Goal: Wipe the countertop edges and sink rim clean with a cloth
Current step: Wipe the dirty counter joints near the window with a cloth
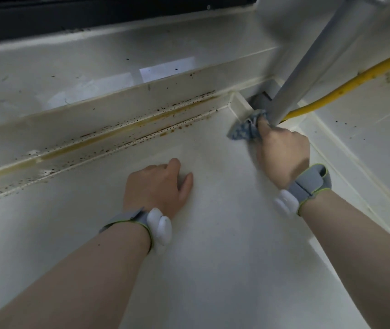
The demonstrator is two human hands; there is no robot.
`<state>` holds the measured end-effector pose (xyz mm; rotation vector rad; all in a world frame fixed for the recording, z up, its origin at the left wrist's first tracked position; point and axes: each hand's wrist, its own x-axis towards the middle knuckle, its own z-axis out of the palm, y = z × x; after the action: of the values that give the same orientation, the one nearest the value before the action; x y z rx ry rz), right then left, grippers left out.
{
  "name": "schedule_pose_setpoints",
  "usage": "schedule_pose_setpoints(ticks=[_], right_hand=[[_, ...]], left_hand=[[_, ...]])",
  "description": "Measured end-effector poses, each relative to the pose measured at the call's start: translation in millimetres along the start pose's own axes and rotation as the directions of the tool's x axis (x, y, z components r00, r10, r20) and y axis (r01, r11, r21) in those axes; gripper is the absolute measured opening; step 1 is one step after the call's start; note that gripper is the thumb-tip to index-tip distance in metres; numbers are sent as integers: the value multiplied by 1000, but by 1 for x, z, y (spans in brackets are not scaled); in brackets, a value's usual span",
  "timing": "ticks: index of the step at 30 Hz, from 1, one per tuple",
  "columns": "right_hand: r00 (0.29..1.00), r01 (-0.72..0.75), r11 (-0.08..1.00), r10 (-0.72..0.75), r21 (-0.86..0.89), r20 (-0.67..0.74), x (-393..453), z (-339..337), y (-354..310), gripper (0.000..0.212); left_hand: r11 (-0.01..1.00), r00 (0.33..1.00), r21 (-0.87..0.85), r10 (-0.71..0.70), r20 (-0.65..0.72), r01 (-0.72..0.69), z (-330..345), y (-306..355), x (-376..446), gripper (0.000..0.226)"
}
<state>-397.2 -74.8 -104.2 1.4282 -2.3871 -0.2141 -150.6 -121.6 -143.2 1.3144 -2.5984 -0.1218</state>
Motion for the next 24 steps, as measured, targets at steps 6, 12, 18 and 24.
schedule_pose_setpoints(ticks=[6,12,18,24], right_hand=[[987,-84,811,146,579,-61,-36,-7,-4,24],[991,-83,749,132,658,-25,-33,-18,-22,30],[965,-235,807,260,542,31,-21,-23,-1,36],[830,-206,617,522,759,-199,-10,-47,11,41]], left_hand=[[1000,1000,15,-5,29,4,-3,0,1,35],[1000,1000,8,-8,25,8,-3,0,1,35],[1000,1000,0,-10,10,10,-1,0,1,35],[1000,1000,9,-17,6,17,-1,0,0,35]])
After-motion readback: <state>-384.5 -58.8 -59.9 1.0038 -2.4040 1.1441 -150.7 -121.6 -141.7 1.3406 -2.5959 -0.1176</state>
